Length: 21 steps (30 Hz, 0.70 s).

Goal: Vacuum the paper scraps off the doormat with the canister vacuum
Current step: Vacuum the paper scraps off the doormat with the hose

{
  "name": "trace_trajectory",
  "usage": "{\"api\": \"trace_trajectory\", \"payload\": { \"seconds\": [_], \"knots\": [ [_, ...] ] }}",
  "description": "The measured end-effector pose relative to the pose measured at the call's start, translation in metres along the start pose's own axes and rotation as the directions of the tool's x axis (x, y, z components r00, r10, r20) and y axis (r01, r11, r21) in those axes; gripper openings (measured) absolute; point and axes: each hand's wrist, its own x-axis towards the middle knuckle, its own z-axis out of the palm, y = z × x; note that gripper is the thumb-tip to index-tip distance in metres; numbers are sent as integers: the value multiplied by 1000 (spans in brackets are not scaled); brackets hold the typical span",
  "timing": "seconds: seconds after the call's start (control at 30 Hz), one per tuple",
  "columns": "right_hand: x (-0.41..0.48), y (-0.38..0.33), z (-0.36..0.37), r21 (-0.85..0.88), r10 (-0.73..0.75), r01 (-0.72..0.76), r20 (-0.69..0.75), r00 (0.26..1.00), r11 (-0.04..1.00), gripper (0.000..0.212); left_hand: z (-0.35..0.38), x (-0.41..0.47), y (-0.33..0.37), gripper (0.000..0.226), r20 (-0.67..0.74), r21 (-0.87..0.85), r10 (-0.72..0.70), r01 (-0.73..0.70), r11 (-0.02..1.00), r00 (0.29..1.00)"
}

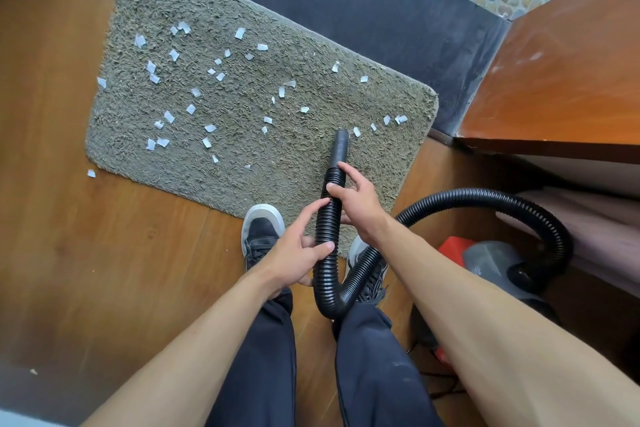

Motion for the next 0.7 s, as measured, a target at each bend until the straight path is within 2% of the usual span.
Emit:
{"api": "trace_trajectory", "payload": {
  "seconds": [0.37, 0.7],
  "knots": [
    [-3, 4, -28, 72, 1, 5, -80, 997, 997, 54, 16, 13, 9, 68, 81, 28, -20, 18, 999, 997],
    [6, -11, -11, 57, -17, 17, -8, 1000, 998, 57, 2, 13, 16, 68, 17, 24, 3, -3, 1000, 1000]
  ]
}}
